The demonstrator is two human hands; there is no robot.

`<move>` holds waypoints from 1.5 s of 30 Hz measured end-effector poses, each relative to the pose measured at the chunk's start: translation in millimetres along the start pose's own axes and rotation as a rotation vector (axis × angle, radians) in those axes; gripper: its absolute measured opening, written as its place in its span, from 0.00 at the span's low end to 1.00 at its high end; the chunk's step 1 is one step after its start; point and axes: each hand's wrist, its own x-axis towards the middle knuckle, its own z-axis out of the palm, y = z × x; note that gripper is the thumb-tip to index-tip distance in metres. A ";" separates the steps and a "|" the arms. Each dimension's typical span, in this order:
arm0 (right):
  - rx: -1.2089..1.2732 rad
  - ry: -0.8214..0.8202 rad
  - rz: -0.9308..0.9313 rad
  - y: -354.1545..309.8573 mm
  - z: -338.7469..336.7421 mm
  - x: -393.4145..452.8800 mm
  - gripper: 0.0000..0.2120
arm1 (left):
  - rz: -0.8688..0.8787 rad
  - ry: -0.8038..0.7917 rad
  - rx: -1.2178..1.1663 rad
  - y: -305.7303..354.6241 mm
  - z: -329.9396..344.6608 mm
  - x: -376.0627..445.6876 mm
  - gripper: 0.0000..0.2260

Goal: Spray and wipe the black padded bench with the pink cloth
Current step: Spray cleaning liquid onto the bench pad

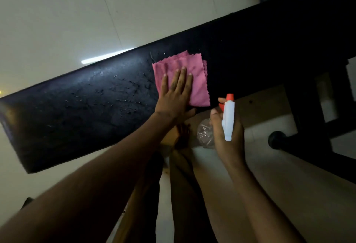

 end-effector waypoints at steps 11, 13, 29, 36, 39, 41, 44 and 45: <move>-0.128 -0.249 -0.256 -59.5 28.8 3.3 0.10 | -0.334 0.137 -0.276 -51.0 -5.7 -110.0 0.31; -0.159 -0.415 -0.326 -73.7 54.1 -0.3 0.02 | -0.480 0.133 -0.309 -69.6 4.9 -137.6 0.31; -0.482 -0.865 -0.431 -133.2 265.3 -52.2 0.17 | -0.883 0.214 -0.338 -210.5 69.5 -270.7 0.32; -0.515 -0.842 -0.431 -142.8 323.8 -71.5 0.17 | -0.847 0.289 -0.376 -247.9 80.6 -284.9 0.33; -0.503 -0.829 -0.426 -144.7 340.3 -77.2 0.13 | -0.797 0.310 -0.400 -249.5 84.1 -289.2 0.33; -0.496 -0.801 -0.417 -147.5 348.6 -81.5 0.13 | -0.778 0.321 -0.408 -251.4 86.1 -293.4 0.32; -0.499 -0.754 -0.402 -151.9 354.4 -87.5 0.17 | -0.765 0.337 -0.417 -252.1 89.3 -300.2 0.32; -0.516 -0.746 -0.402 -152.8 354.6 -89.6 0.18 | -0.765 0.344 -0.428 -251.0 90.3 -302.2 0.32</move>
